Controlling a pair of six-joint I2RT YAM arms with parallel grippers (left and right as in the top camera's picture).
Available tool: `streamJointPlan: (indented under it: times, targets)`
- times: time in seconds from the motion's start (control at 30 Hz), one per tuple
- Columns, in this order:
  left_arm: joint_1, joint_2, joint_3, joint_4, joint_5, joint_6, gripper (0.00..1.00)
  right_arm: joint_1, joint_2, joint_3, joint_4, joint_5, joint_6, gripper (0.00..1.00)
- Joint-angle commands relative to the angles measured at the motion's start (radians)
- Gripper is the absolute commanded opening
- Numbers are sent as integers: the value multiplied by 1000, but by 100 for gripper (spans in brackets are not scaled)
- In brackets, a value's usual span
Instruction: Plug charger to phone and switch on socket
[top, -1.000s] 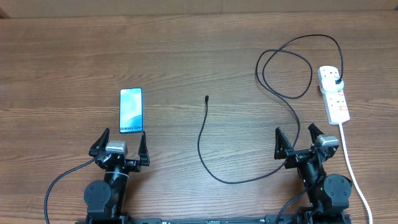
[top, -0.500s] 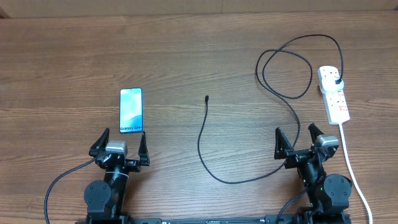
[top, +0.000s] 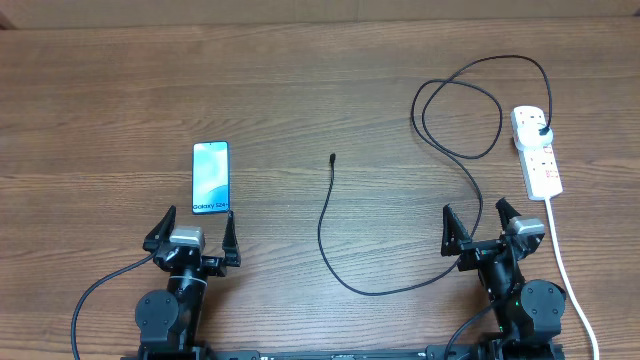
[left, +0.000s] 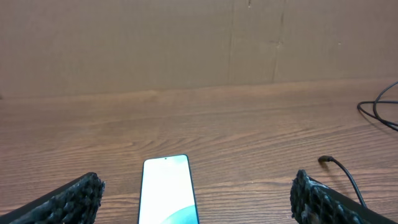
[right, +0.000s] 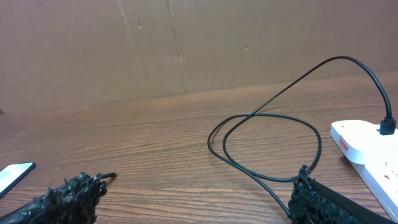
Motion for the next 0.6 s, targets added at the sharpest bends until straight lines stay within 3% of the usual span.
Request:
streamJointPlan:
  times: [0.0,0.57]
  targets:
    - [6,-11,-7,0,-11,19,100,0,-8,-1,5,2,2,100]
    - [6,-11,-7,0,-11,19,100,0,-8,-1,5,2,2,100]
